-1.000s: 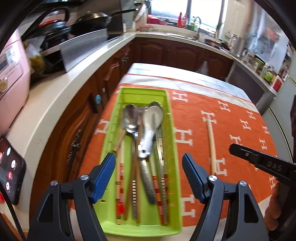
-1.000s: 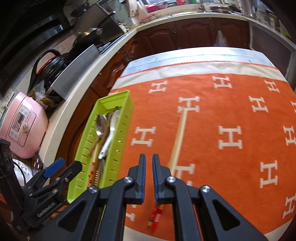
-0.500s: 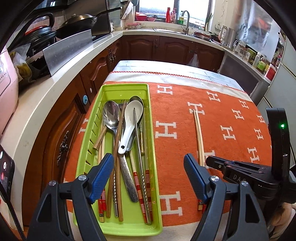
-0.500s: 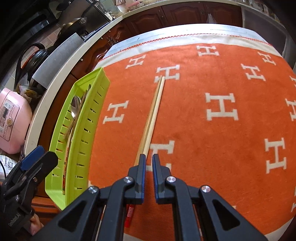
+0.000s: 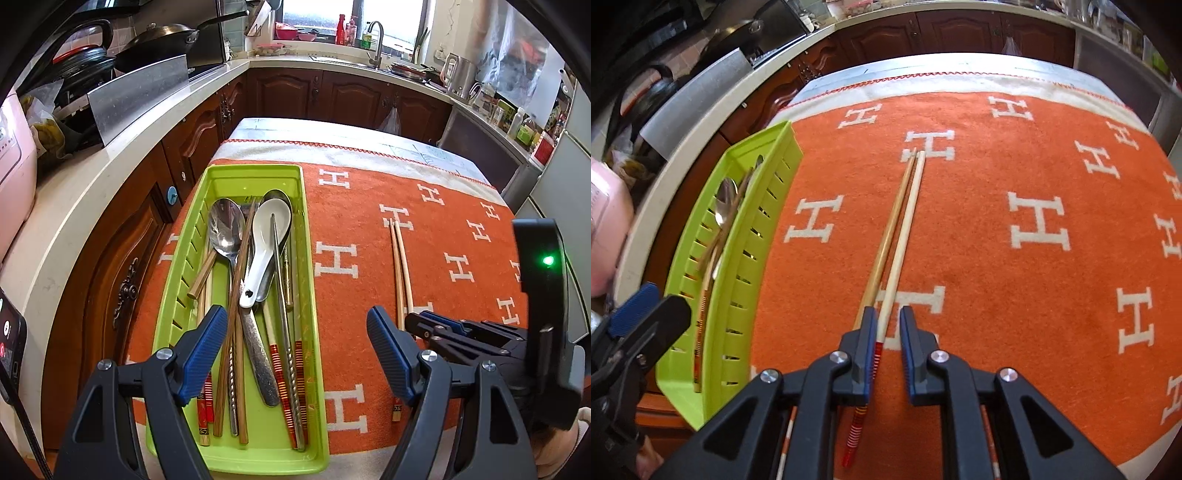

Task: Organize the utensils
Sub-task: 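Grasp a red-striped chopstick on the mat with right tool, then grasp another chopstick with left tool while right tool holds its chopstick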

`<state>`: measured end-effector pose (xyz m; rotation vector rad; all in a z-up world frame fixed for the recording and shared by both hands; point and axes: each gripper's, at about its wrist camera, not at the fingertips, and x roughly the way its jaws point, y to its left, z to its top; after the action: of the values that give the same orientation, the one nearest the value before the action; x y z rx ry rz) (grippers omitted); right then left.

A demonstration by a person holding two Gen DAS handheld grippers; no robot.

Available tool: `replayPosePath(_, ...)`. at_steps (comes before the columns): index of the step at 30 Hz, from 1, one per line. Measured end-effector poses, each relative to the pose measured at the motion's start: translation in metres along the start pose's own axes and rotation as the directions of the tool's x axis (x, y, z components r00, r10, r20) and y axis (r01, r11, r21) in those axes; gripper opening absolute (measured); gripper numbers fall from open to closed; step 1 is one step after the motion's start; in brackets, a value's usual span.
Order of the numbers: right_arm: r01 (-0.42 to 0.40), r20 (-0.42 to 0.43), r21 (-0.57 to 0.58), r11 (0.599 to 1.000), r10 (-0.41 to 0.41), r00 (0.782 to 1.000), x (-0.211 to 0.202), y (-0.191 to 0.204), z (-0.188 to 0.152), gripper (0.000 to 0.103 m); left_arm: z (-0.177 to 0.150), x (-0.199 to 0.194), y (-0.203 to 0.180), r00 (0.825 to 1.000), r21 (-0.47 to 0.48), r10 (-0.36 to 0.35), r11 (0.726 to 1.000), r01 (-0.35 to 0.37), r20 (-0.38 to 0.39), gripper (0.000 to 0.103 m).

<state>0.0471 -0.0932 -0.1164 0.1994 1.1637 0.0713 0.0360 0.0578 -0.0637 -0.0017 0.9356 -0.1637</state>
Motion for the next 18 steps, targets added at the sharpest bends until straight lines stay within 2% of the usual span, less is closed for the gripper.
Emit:
replayPosePath(5, 0.091, 0.025, -0.055, 0.994, -0.089, 0.996, 0.003, 0.012, 0.001, 0.012, 0.001, -0.003, 0.002, 1.000, -0.008, -0.004, 1.000, 0.004, 0.005, 0.076)
replayPosePath(8, 0.114, 0.036, -0.069, 0.991, -0.112, 0.993, 0.004, 0.013, 0.000, 0.007, 0.002, -0.005, 0.001, 1.000, -0.006, -0.007, 1.000, 0.007, 0.010, 0.076)
replayPosePath(13, 0.088, 0.037, -0.001, 0.996, -0.088, 0.995, -0.003, -0.008, -0.001, 0.005, 0.003, -0.009, -0.005, 1.000, 0.007, -0.024, 1.000, 0.024, 0.011, 0.076)
replayPosePath(18, 0.065, 0.044, 0.094, 0.993, -0.070, 0.997, -0.011, -0.043, -0.004, 0.005, 0.006, -0.011, -0.025, 0.997, 0.045, -0.079, 0.996, 0.078, 0.005, 0.076)
